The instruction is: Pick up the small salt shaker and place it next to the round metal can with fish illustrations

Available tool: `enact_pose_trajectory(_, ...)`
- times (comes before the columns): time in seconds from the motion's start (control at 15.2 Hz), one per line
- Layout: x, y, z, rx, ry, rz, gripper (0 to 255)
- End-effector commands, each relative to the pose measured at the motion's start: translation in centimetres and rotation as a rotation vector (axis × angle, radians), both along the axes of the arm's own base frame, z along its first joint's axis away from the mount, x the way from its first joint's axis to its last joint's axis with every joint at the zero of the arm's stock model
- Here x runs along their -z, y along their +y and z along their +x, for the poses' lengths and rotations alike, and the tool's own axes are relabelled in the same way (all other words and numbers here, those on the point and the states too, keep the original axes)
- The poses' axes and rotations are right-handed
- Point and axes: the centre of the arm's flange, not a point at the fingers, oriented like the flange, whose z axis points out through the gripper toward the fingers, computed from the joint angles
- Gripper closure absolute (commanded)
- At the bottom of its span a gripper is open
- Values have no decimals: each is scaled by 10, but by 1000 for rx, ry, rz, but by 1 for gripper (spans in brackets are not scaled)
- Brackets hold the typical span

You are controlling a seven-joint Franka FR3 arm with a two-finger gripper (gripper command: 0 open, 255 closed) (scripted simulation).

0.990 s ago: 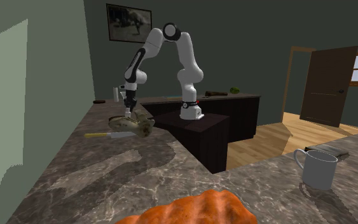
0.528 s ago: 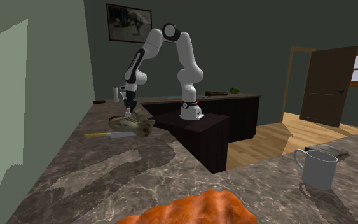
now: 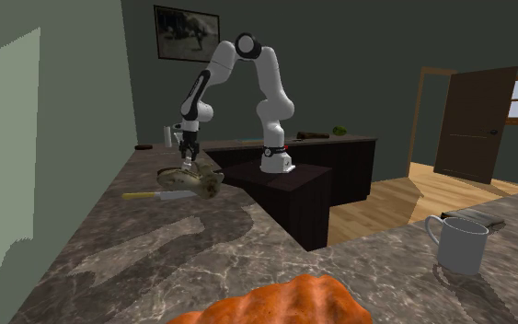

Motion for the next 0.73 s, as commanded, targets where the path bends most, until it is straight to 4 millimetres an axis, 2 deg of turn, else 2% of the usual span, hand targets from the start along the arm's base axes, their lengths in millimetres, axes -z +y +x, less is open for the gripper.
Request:
enact_pose_trajectory(0.0,-20,0,-2,-2,1,-1,0)
enact_pose_trajectory(0.13,-43,0,-6,-2,1,-1,0)
enact_pose_trajectory(0.66,-43,0,-6,-2,1,-1,0)
